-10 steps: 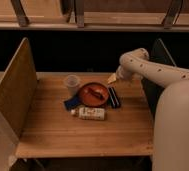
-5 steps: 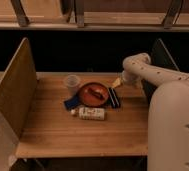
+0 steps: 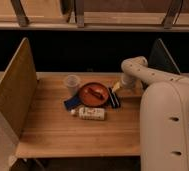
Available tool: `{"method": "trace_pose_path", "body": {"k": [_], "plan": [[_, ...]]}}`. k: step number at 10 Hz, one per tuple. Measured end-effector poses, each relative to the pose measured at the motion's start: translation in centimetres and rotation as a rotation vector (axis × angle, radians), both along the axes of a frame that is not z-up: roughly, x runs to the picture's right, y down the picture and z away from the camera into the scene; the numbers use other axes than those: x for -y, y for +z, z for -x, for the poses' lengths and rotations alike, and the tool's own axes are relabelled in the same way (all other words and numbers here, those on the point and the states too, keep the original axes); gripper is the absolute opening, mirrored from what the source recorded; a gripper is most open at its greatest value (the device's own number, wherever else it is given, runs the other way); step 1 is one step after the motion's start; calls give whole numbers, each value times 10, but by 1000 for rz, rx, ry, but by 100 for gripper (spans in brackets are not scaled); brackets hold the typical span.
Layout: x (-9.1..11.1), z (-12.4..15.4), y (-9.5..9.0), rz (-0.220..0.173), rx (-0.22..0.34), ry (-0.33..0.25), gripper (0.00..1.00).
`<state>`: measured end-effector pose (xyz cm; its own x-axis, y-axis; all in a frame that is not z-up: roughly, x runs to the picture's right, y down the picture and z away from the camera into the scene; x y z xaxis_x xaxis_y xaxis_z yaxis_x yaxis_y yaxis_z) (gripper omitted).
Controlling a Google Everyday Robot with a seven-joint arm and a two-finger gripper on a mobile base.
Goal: Place the eraser in the ceramic cup
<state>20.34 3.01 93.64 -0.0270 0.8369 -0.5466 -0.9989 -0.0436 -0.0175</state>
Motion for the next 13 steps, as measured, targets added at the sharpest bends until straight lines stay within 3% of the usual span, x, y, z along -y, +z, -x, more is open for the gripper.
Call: {"method": "trace_pose_path", "body": {"k": [5, 8, 10, 13], "plan": [[0, 15, 10, 47, 16, -1, 80], [4, 1, 11, 60, -21, 20, 80], [-4, -10, 11, 101, -53, 30, 80], [-14, 1, 17, 162, -45, -1, 80]]}}
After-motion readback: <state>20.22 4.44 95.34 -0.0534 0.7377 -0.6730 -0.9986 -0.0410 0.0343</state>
